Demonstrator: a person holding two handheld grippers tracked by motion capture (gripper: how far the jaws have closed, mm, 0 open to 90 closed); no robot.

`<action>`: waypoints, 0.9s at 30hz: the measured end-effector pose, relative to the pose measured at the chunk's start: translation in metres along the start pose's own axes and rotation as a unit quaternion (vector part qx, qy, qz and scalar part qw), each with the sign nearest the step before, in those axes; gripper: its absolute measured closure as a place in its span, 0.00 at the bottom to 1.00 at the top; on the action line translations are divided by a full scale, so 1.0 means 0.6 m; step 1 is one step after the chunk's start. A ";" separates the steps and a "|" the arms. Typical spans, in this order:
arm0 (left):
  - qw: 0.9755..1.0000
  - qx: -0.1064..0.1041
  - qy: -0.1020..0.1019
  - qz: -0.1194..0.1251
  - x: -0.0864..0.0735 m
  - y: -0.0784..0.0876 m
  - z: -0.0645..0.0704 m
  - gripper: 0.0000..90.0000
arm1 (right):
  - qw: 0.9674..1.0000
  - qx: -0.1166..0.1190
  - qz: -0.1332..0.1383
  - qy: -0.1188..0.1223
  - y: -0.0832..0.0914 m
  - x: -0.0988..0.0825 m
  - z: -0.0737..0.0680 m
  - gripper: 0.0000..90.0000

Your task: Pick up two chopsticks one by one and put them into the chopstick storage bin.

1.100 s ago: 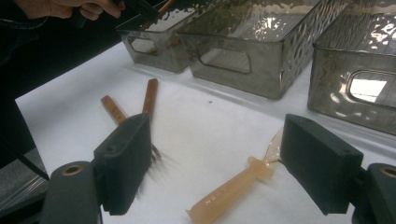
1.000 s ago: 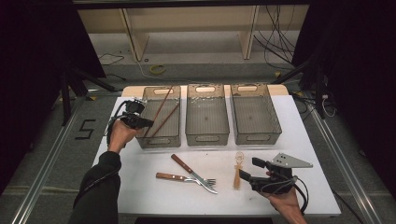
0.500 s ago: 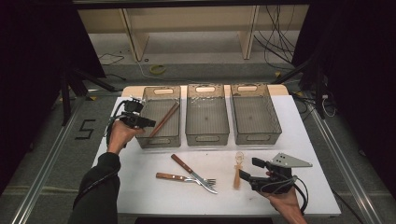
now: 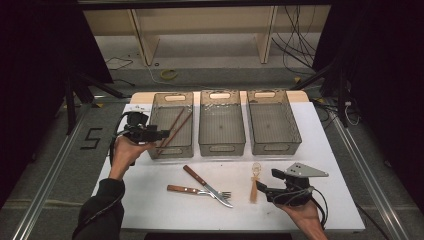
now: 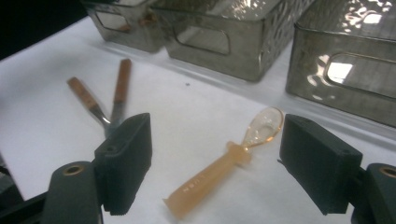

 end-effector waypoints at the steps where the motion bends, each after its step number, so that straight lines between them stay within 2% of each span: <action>1: 1.000 -0.001 -0.002 0.003 -0.004 0.005 0.004 0.38 | 1.000 -0.004 -0.002 0.000 -0.001 0.000 0.000 0.29; 5: 1.000 -0.016 -0.009 0.018 -0.021 0.019 0.018 0.36 | 1.000 -0.015 -0.014 -0.001 -0.007 0.002 -0.001 0.29; 12: 0.998 -0.032 -0.047 0.013 -0.038 0.029 0.050 0.32 | 0.999 -0.026 -0.030 0.000 -0.018 0.004 -0.002 0.29; 17: 0.996 -0.046 -0.072 0.010 -0.050 0.032 0.074 0.31 | 0.999 -0.034 -0.038 -0.008 -0.025 0.004 -0.002 0.29; 27: 0.992 -0.074 -0.096 0.020 -0.077 0.046 0.114 0.29 | 0.997 -0.047 -0.058 -0.011 -0.035 0.004 0.001 0.28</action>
Point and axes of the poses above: each handheld gripper's, and its own axes: y roughly backward along the jaws, x roughly out of its top, z roughly to its right, the point moved 3 cm from there along -y, roughly forward along the jaws, and after that the axes turned 15 degrees about x, right-handed, at the moved point
